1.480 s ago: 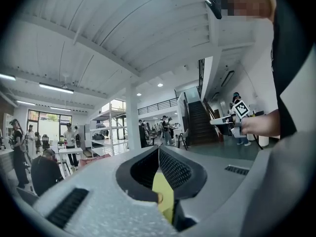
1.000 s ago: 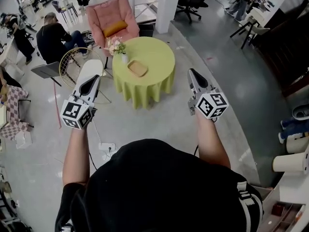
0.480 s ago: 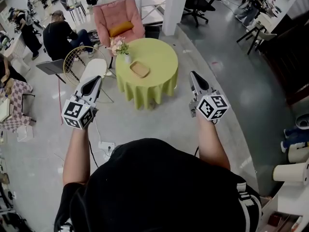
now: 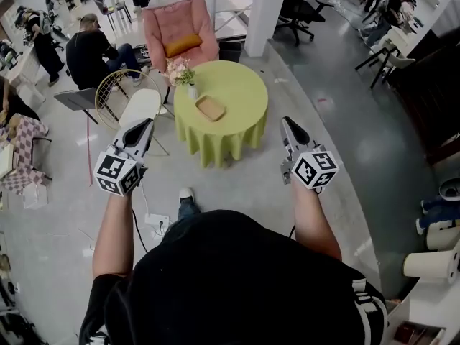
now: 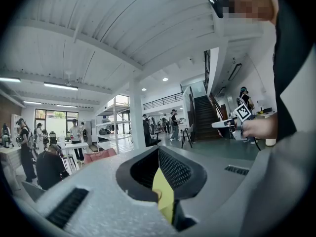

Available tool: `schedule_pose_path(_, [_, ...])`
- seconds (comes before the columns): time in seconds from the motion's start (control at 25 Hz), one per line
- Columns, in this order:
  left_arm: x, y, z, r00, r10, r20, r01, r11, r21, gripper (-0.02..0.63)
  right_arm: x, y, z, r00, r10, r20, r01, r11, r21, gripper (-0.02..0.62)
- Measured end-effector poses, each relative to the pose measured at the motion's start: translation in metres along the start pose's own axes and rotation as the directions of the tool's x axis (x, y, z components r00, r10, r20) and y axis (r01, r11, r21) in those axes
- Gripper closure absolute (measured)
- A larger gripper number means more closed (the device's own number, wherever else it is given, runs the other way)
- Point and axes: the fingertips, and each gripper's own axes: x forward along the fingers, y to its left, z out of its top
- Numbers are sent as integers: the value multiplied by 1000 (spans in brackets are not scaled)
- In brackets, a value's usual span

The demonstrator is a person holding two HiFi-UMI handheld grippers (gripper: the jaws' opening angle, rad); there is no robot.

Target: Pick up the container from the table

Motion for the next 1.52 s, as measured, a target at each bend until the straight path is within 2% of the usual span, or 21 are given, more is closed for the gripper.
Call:
schedule_pose_path(0.4, [36,62,-21,1000,-5,-5,4,999,-47,588,64,-8,-4,999,-17,-39,16,1000,-11,558])
schedule_pose_path(0.76, [97,137,-39,998,-61,-18,60,996,-59,588,146,-25,-12,995,-82,-54,81,997,-6,557])
schedule_pose_path(1.04, [134,202,-49,994,-113,-11,112,991,-77,588,212,-19,-4,991,-113,-67,111,993,-38,558])
schedule_pose_path(1.52, [192,275,-63,979,-205,15,206,973,-104,588,285,-17,-3,978,-193,-78,188,980,-64,574])
